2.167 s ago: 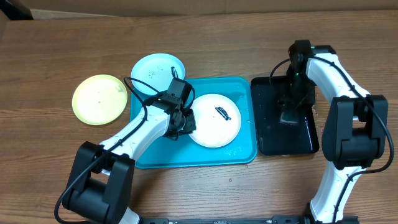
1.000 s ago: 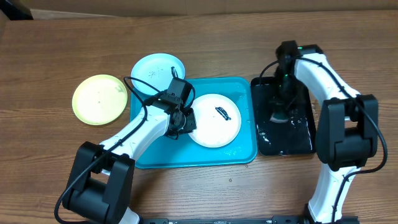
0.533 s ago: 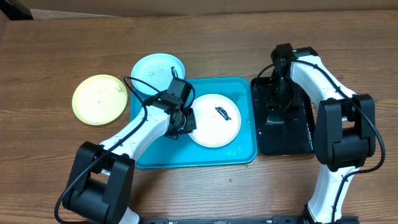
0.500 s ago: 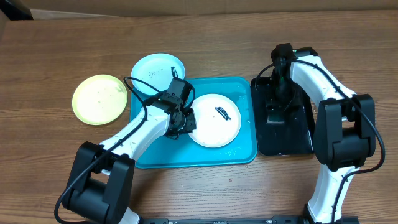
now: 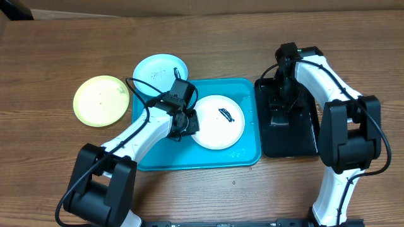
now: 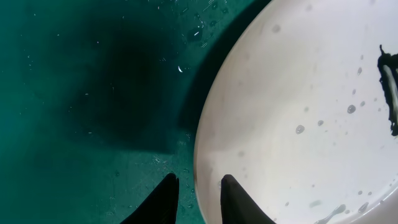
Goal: Clean dirty plates on tray and stack at the side
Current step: 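Rub the sponge in the wet black tray with right gripper, then move the sponge over the white plate with right gripper, then scrub the white plate's smudge with the sponge in right gripper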
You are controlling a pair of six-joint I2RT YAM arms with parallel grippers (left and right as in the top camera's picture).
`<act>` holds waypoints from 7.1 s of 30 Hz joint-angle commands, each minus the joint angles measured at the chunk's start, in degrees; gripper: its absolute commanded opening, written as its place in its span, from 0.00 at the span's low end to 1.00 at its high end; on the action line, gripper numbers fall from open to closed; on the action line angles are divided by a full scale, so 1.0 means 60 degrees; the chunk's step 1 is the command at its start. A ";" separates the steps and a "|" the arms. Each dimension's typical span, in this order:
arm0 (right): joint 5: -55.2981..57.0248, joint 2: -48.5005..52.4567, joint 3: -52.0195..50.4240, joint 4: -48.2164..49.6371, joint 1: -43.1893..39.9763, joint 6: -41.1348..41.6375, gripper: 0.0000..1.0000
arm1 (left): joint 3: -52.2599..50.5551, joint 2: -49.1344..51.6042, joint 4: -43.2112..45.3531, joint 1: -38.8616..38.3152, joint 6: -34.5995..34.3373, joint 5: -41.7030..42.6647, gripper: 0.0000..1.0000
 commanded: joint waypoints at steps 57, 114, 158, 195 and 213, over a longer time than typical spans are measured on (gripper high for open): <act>-0.0069 -0.0208 0.0273 0.0022 -0.0044 0.0036 0.04 | 0.0018 0.0532 0.0288 -0.0040 0.0087 -0.0423 0.15; 0.1002 -0.0211 0.0168 0.0047 -0.0044 0.0040 0.04 | 0.0390 0.0568 -0.0142 -0.0040 0.0124 -0.0423 0.04; -0.2597 -0.0976 0.2397 -0.2240 0.0004 -0.0153 0.04 | 0.0390 0.0572 -0.0080 -0.0040 -0.0095 -0.0455 0.04; 0.1439 -0.0940 0.0393 0.0561 0.4393 0.0149 0.04 | 0.0390 0.0568 -0.0117 -0.0040 -0.0087 -0.0452 0.04; 0.0641 -0.0936 -0.1785 0.3268 0.3971 0.0255 0.04 | 0.0390 0.0568 -0.0178 -0.0044 -0.0084 -0.0444 0.04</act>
